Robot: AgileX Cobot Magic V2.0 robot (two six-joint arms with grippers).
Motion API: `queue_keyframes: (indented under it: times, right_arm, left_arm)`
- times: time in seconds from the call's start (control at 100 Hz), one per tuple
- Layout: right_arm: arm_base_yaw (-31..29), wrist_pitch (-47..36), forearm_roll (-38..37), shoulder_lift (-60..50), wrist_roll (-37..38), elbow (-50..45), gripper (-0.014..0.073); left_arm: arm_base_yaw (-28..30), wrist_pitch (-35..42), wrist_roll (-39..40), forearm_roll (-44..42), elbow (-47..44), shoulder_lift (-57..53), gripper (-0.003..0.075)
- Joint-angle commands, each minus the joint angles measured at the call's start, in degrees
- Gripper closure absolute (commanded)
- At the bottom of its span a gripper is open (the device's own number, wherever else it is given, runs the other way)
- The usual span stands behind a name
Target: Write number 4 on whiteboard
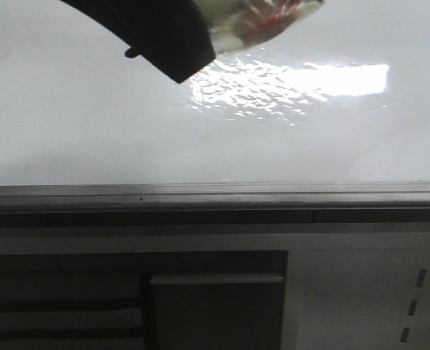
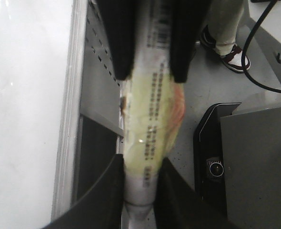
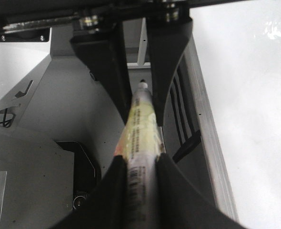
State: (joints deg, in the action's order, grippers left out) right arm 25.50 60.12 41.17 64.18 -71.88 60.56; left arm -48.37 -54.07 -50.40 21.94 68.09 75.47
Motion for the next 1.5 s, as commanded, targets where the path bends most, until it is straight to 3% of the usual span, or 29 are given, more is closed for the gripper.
queue_keyframes:
  times: [0.0, 0.09, 0.14, 0.29, 0.42, 0.53, 0.76, 0.91, 1.15, 1.24, 1.32, 1.49]
  right_arm:
    - [0.1, -0.4, 2.5, -0.8, -0.8, 1.9, 0.0646]
    - [0.1, -0.8, 1.7, -1.5, 1.9, 2.5, 0.0646]
    - [0.1, -1.2, -0.4, -2.2, 4.9, 3.3, 0.0645]
    - [0.1, -5.2, -8.0, -5.8, 16.8, 4.6, 0.0641]
    - [0.1, -6.4, -19.6, -8.9, 32.8, 3.7, 0.0640]
    - [0.1, -11.2, -25.2, -11.2, 46.6, 0.7, 0.0640]
    - [0.1, -14.5, -25.0, -12.2, 47.2, -3.7, 0.0640]
    - [0.1, -16.2, -24.0, -11.0, 47.7, -3.0, 0.0640]
    - [0.1, -3.0, -23.8, -0.7, 50.3, 6.3, 0.0640]
    - [0.1, -1.6, -23.8, 2.5, 50.3, 10.0, 0.0640]
    - [0.1, -5.7, -22.4, 3.4, 50.3, 10.2, 0.0640]
    - [0.1, -21.0, -16.1, 2.8, 50.2, 1.2, 0.0640]
  left_arm:
    - [-0.4, 3.6, 0.0, 0.3, 2.0, -1.3, 0.0476]
    - [0.5, 4.4, 0.9, -0.9, 2.3, -2.2, 0.0323]
    - [1.8, 4.9, 4.3, -2.6, 2.5, -3.2, 0.0283]
    - [7.5, 4.4, 10.6, -3.7, 2.5, -8.9, 0.0279]
    - [12.7, 4.5, 14.5, -3.4, 0.2, -15.6, 0.0279]
    - [16.9, 5.5, 18.5, -2.3, -5.4, -22.5, 0.0279]
    - [20.9, 18.3, 19.7, 4.0, -21.3, -33.3, 0.0279]
    - [20.9, 22.5, 19.7, 4.0, -24.9, -34.8, 0.0279]
    - [20.9, 22.8, 19.7, 4.0, -25.0, -33.9, 0.0279]
    - [20.9, 22.8, 19.7, 4.0, -25.0, -33.8, 0.0279]
    - [20.9, 22.8, 19.7, 4.0, -25.0, -33.8, 0.0279]
    - [20.9, 22.8, 19.7, 4.0, -25.0, -33.8, 0.0279]
